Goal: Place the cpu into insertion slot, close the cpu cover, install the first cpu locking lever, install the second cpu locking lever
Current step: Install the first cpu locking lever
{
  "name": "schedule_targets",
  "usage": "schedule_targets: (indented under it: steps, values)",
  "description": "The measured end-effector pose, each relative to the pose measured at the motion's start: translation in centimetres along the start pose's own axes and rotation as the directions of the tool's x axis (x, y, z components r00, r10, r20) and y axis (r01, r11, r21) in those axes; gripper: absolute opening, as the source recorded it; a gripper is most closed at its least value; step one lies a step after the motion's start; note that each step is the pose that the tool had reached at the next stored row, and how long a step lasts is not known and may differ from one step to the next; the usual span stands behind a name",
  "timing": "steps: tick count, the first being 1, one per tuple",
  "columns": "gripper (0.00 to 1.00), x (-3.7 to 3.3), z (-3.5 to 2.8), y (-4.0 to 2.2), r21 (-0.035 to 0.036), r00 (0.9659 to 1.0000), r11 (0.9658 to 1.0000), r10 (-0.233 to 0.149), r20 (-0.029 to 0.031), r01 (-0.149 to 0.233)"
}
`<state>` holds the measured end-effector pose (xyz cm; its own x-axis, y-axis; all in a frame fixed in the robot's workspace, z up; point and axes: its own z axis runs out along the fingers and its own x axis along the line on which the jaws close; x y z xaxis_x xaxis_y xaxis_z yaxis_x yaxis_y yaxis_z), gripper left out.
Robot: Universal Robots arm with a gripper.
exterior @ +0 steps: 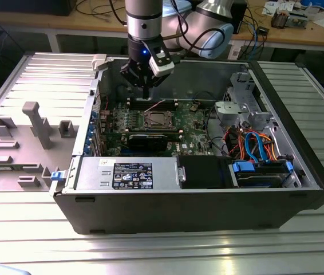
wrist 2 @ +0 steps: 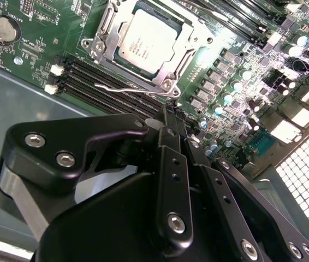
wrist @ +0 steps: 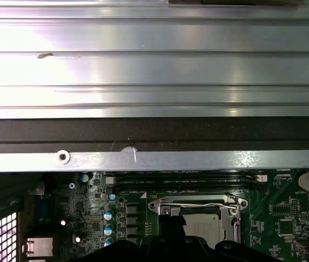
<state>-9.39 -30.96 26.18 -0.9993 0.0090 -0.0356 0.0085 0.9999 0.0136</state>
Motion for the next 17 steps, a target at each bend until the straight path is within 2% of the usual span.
schedule_targets:
  steps: [12, 13, 14, 15, 17]
  values:
    - [0.11, -0.05, 0.03, 0.0, -0.0006, 1.0, 1.0, 0.0, 0.0, 0.0]
    - [0.11, -0.06, 0.03, -0.04, -0.0032, 1.0, 1.0, 0.0, 0.0001, 0.0]
    - [0.11, -0.05, 0.03, -0.1, -0.0131, 1.0, 0.9999, 0.0, 0.0001, 0.0]
    - [0.11, -0.05, 0.03, -0.18, -0.0296, 1.0, 0.9996, 0.001, 0.0002, -0.001]
    - [0.11, -0.05, 0.03, -0.17, -0.0326, 1.0, 0.9995, 0.001, 0.0001, -0.001]
